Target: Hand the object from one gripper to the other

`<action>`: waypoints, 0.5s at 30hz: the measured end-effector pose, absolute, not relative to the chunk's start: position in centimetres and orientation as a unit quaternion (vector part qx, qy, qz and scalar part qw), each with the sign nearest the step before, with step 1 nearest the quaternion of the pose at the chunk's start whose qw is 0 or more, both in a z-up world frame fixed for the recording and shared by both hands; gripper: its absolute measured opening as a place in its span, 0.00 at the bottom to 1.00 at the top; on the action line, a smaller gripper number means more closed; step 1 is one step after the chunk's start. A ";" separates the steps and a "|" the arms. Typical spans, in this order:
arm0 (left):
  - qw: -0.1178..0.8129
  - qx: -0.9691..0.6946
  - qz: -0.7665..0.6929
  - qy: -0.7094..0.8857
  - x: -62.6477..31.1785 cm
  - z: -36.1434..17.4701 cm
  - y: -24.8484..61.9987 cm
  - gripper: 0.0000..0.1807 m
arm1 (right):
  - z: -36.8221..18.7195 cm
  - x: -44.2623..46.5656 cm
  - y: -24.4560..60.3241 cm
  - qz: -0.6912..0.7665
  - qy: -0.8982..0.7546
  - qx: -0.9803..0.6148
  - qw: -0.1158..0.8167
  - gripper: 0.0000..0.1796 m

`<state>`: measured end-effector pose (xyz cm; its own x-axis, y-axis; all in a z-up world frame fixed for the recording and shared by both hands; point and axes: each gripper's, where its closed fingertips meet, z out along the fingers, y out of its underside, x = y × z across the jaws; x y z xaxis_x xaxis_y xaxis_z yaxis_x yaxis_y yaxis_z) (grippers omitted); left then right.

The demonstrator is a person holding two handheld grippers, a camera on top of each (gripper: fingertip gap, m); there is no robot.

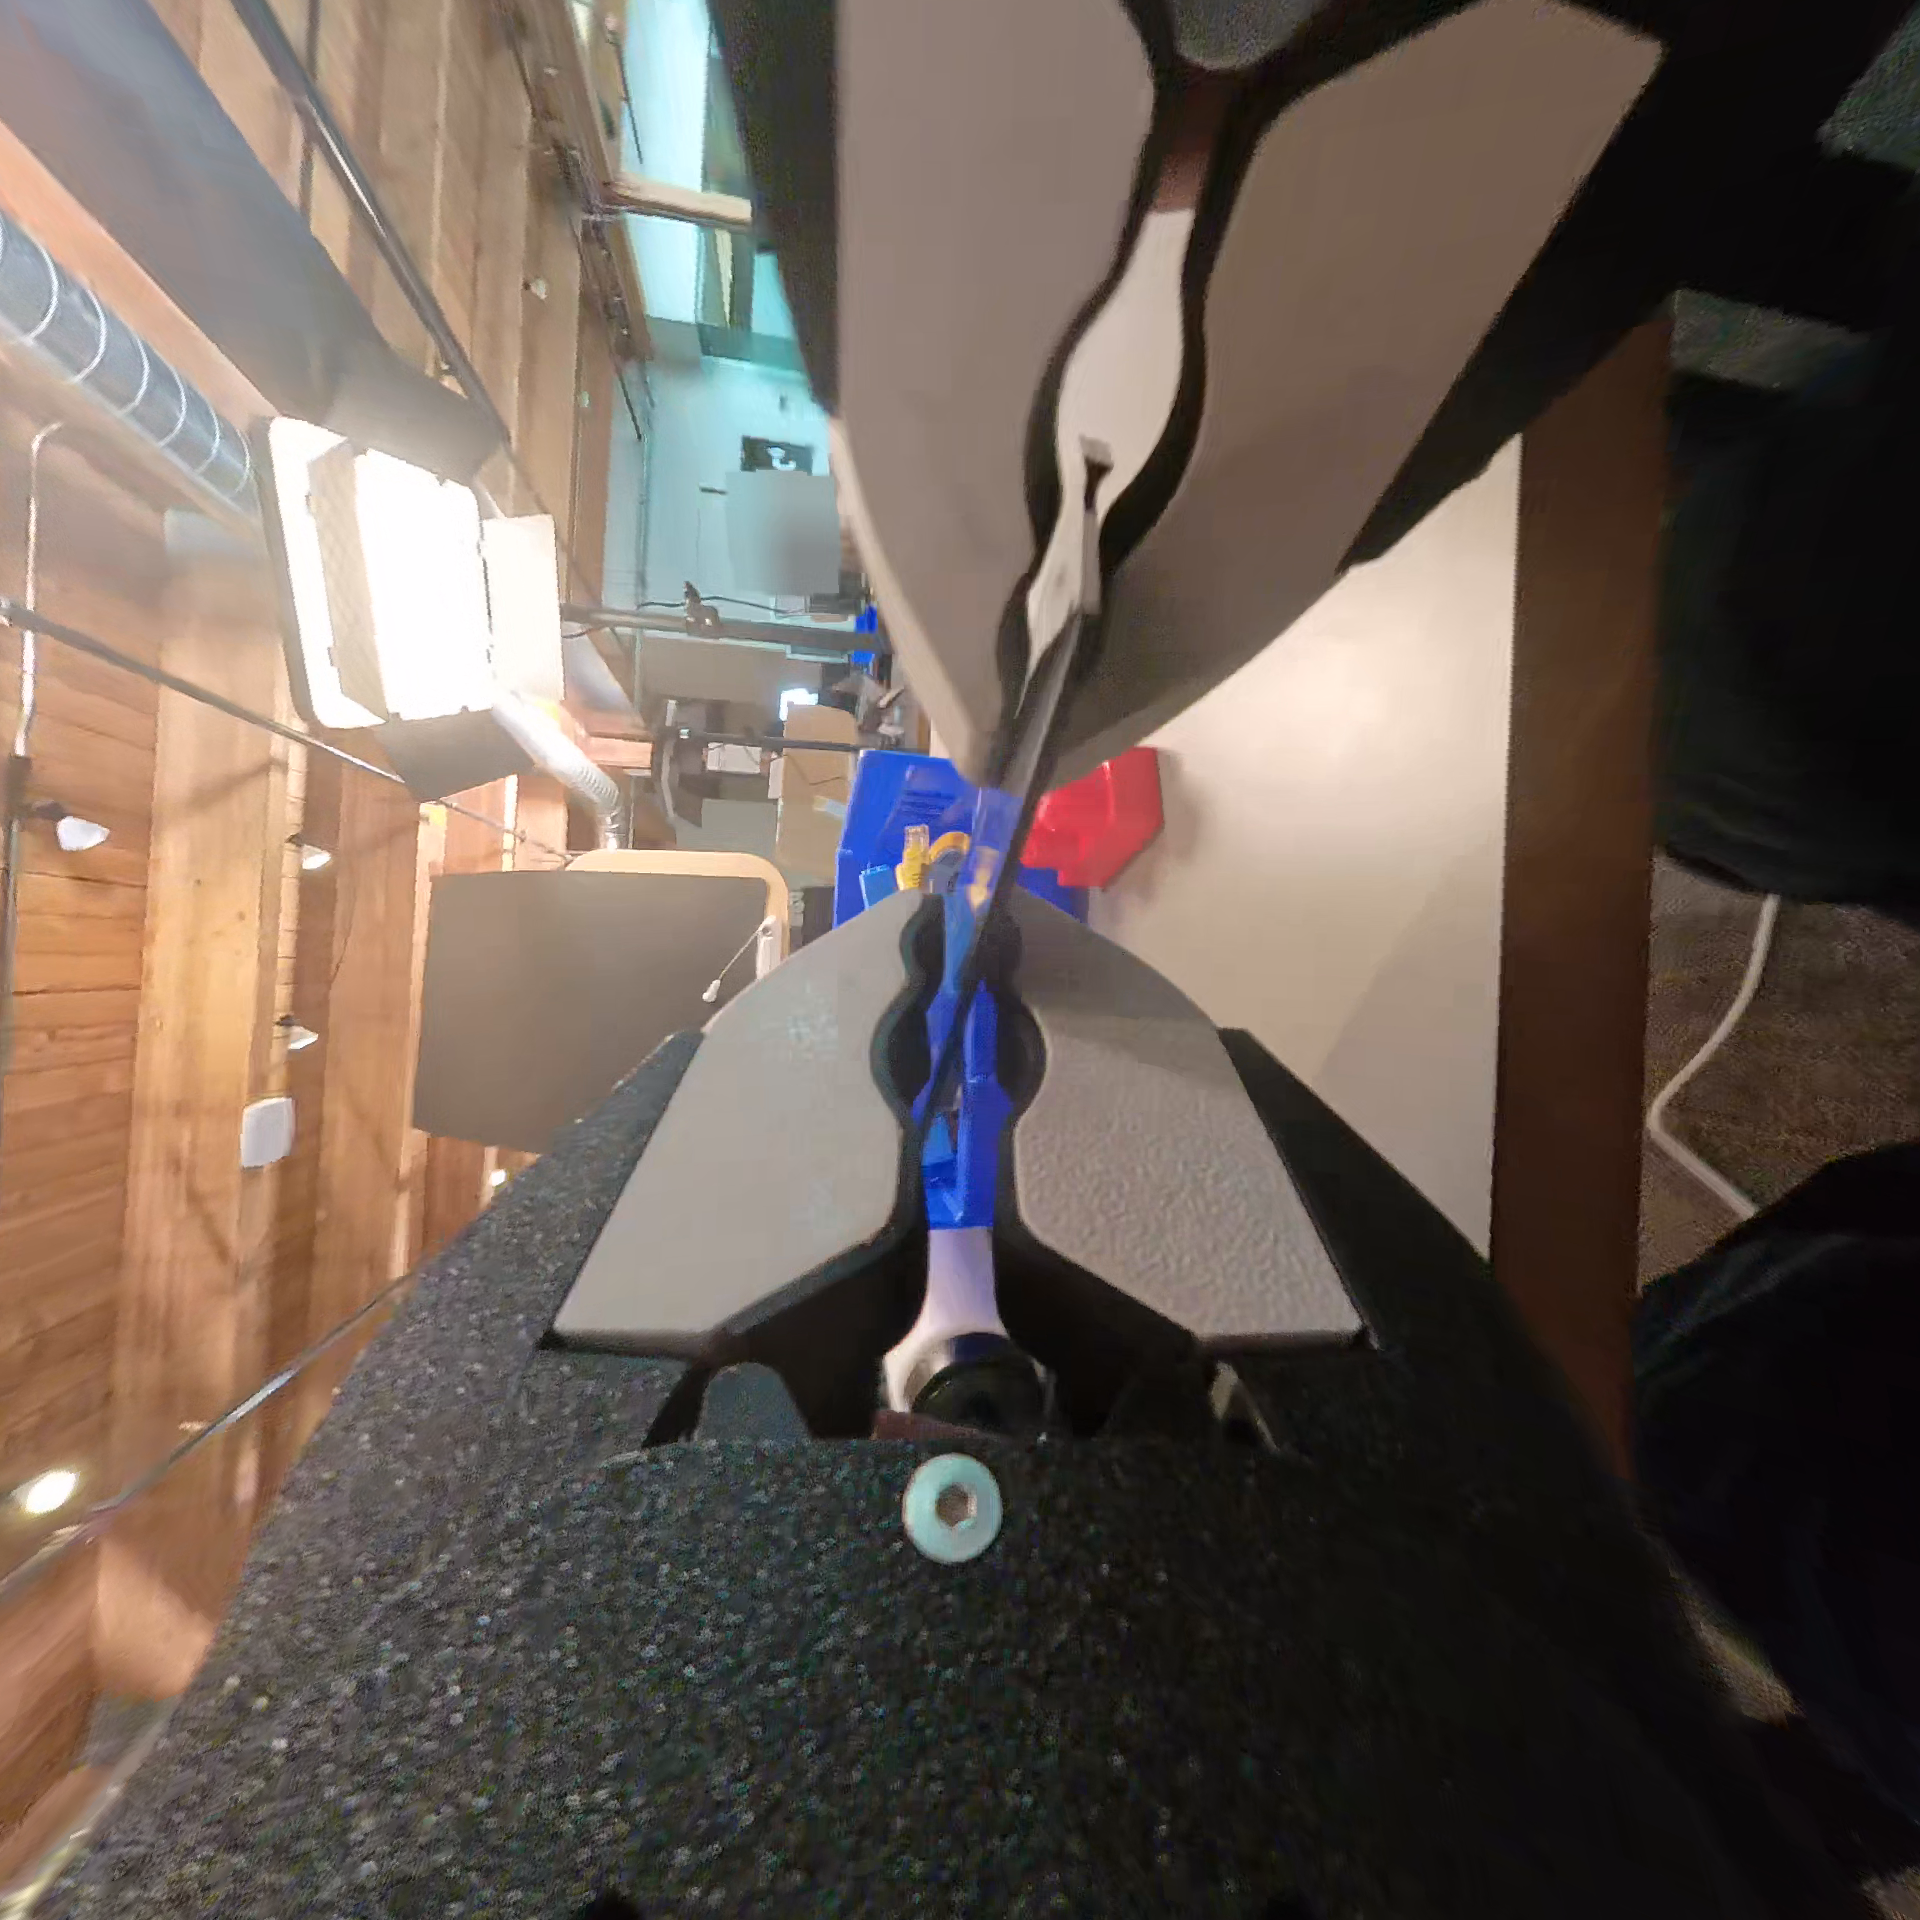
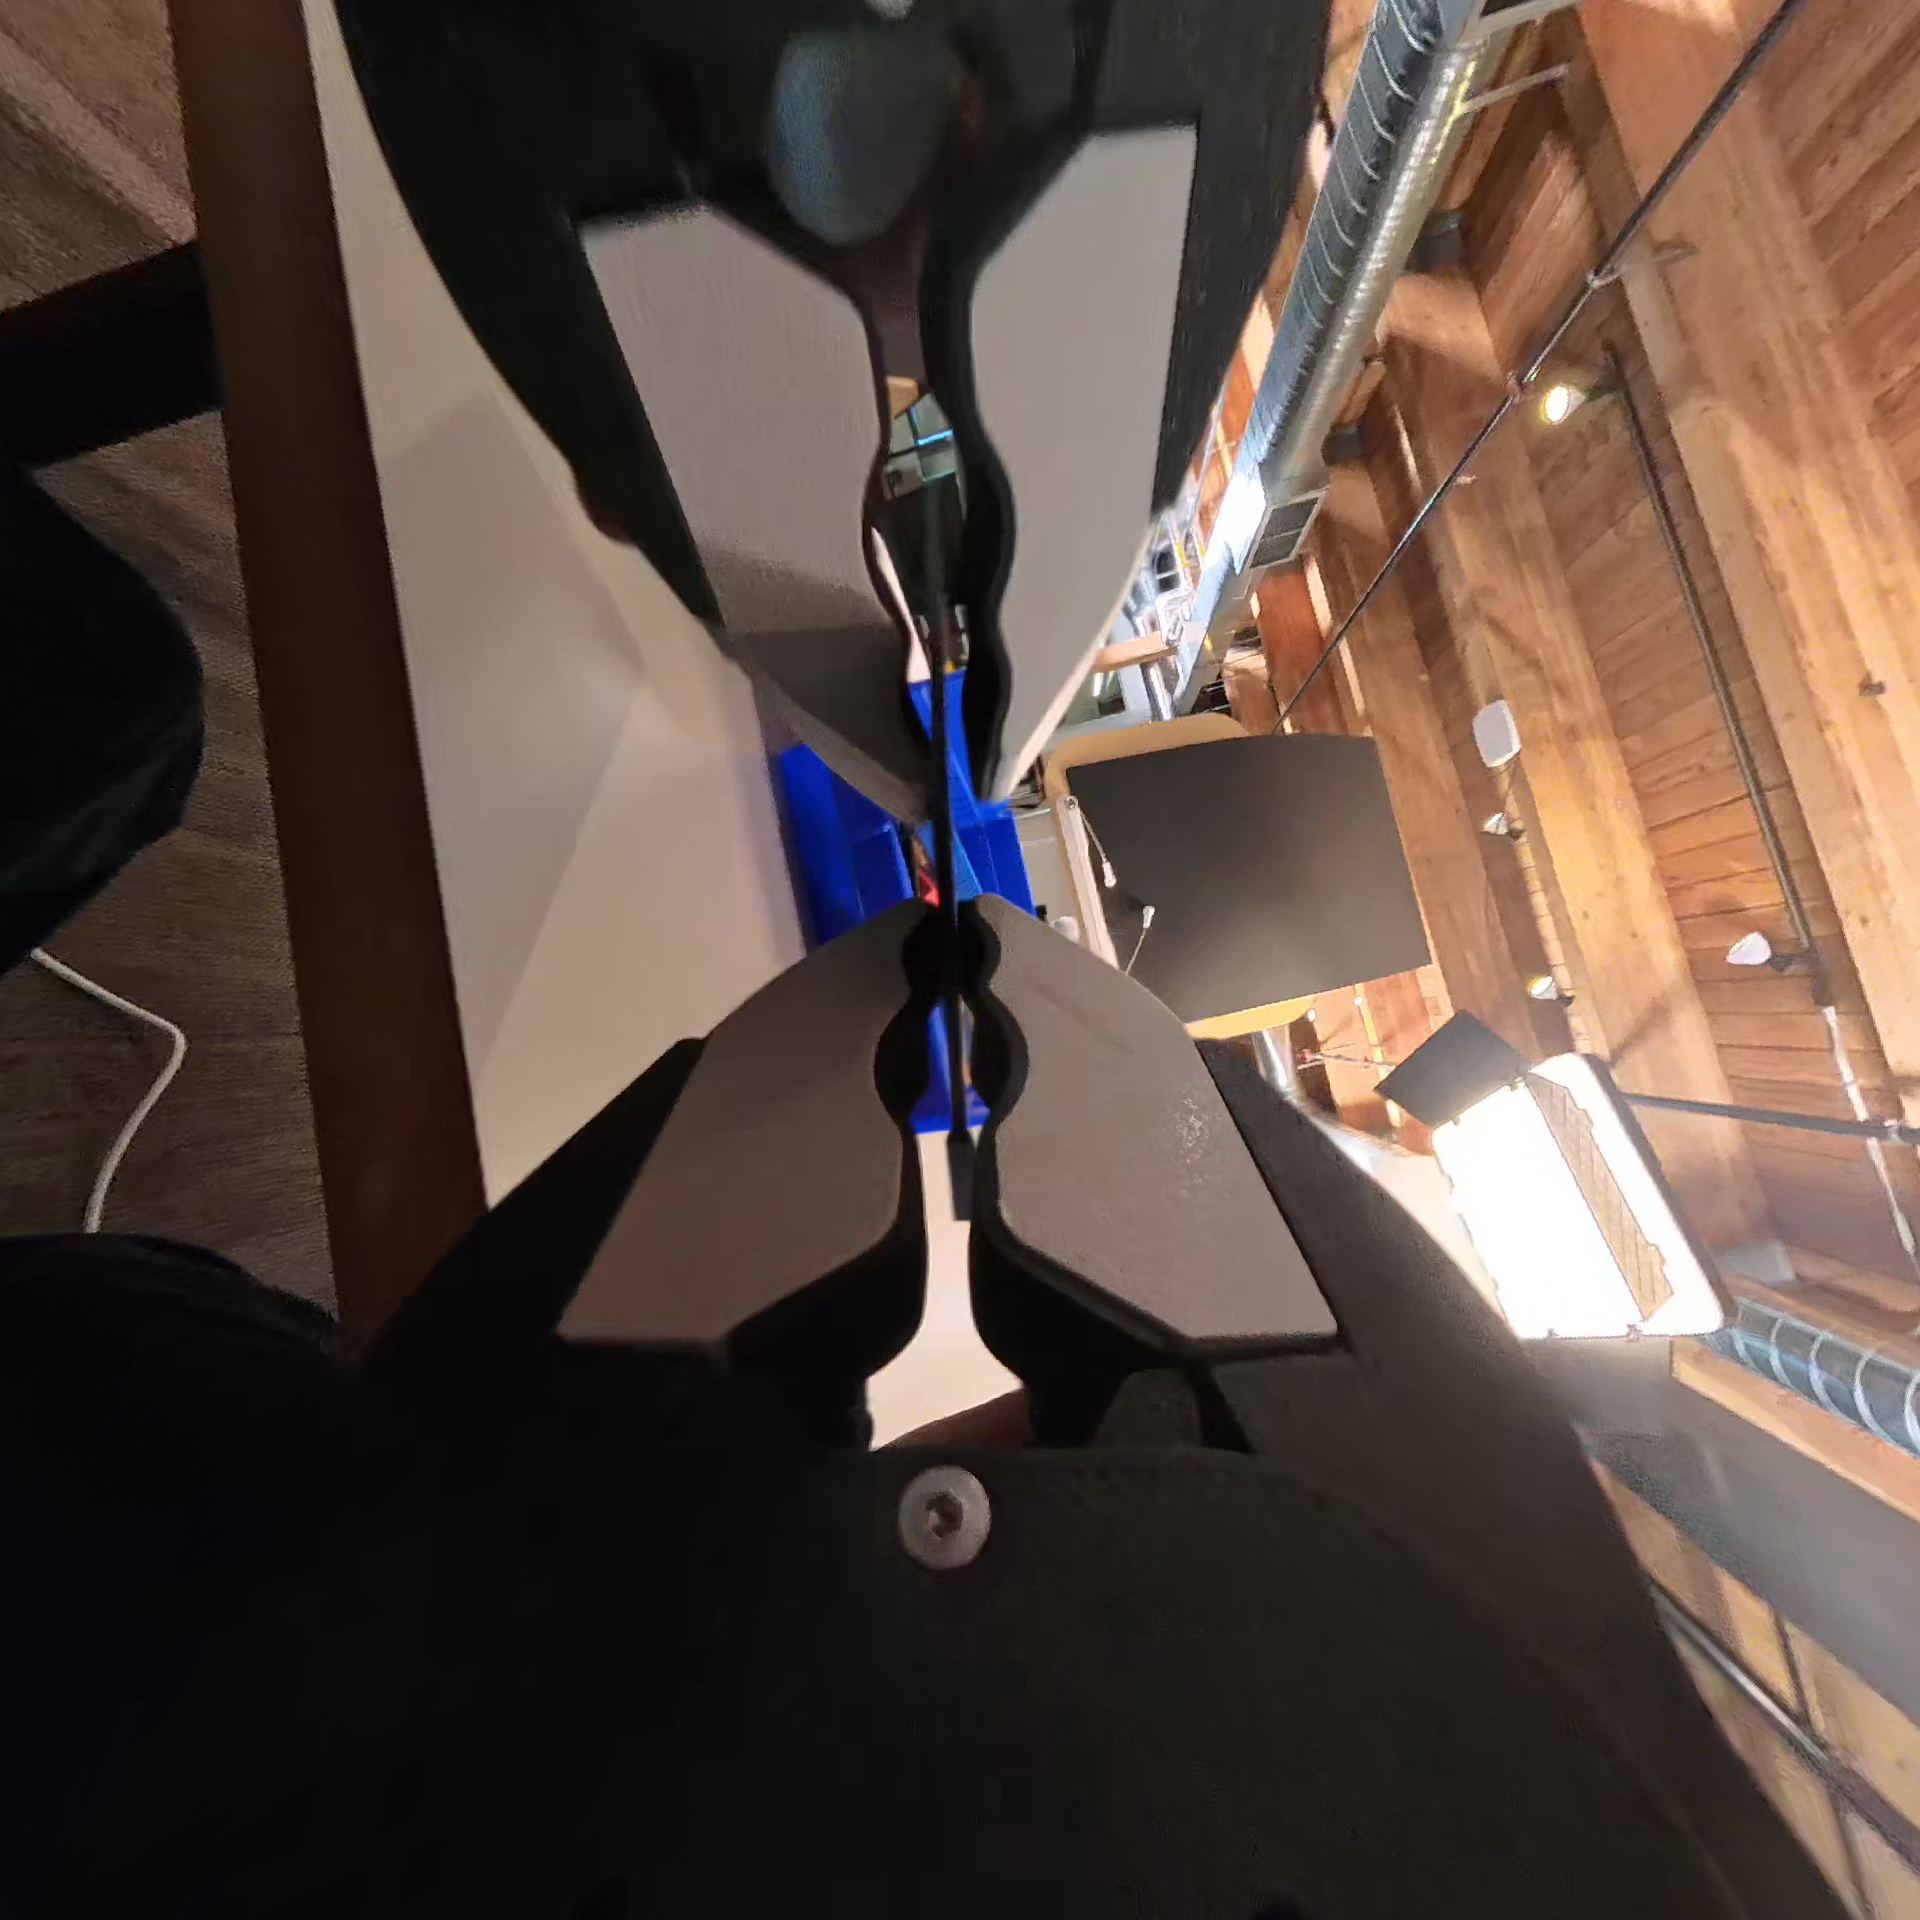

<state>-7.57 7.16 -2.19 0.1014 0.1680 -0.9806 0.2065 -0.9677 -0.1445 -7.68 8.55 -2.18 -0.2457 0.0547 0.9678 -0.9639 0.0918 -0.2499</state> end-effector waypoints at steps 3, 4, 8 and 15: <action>-0.063 0.732 -0.659 0.157 -6.7 -1.1 6.7 0.15 | -1.8 -8.8 8.8 0.569 -0.588 0.373 0.436 0.00; -0.093 0.723 -0.664 0.169 -6.3 -0.4 6.4 0.18 | -1.5 -9.0 8.9 0.585 -0.594 0.362 0.417 0.00; -0.259 0.659 -0.669 0.227 -4.5 2.5 4.5 0.31 | 0.1 -9.0 10.0 0.658 -0.612 0.321 0.298 0.00; -0.503 0.564 -0.593 0.278 -1.5 4.7 1.9 0.39 | 1.4 -7.3 12.5 0.722 -0.613 0.315 0.055 0.00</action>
<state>-1.53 1.92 4.70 0.1429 0.9097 -0.3900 -0.2828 -0.3401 -0.8969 -7.26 12.48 1.36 -0.7951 -0.3079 0.5225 -0.4655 -0.2424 -0.8512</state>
